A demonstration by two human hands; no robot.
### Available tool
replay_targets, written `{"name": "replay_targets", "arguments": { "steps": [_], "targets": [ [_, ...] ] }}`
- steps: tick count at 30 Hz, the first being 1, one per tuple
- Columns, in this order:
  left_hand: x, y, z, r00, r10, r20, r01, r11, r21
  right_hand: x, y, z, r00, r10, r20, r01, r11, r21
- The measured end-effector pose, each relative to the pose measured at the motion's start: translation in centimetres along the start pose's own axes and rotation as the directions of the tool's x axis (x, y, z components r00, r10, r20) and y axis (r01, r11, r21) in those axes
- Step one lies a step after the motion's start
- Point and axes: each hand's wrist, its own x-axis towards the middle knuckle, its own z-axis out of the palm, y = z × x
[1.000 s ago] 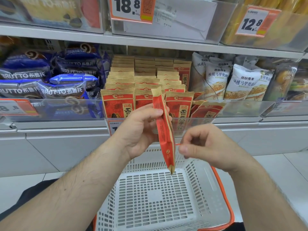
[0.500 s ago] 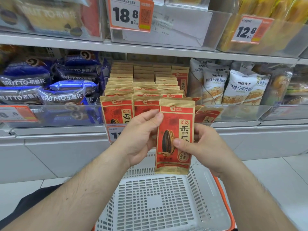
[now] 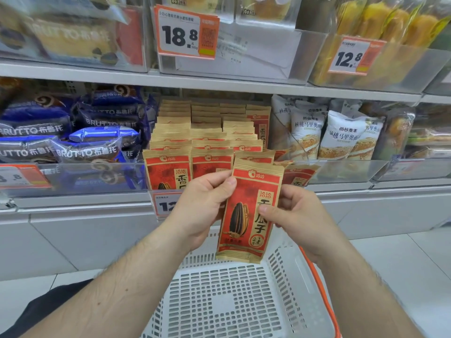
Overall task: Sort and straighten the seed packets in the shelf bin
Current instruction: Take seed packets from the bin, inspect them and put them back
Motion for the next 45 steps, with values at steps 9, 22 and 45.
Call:
{"name": "replay_targets", "arguments": {
  "steps": [9, 22, 45],
  "targets": [
    [1.2, 5.6, 3.9, 1.0, 0.026, 0.014, -0.026, 1.0, 0.002, 0.1, -3.5, -2.3, 0.994, -0.028, -0.11, 0.048, 0.982, 0.183],
    [7.0, 8.8, 5.1, 0.904, 0.237, 0.355, -0.376, 0.048, 0.925, 10.0, -8.1, -10.1, 0.898, -0.354, -0.261, 0.263, 0.907, -0.328],
    [16.8, 7.5, 11.4, 0.896, -0.431, 0.104, -0.248, -0.292, 0.924, 19.9, -5.9, -10.8, 0.918, -0.391, -0.06, 0.248, 0.686, -0.684]
  ]
}}
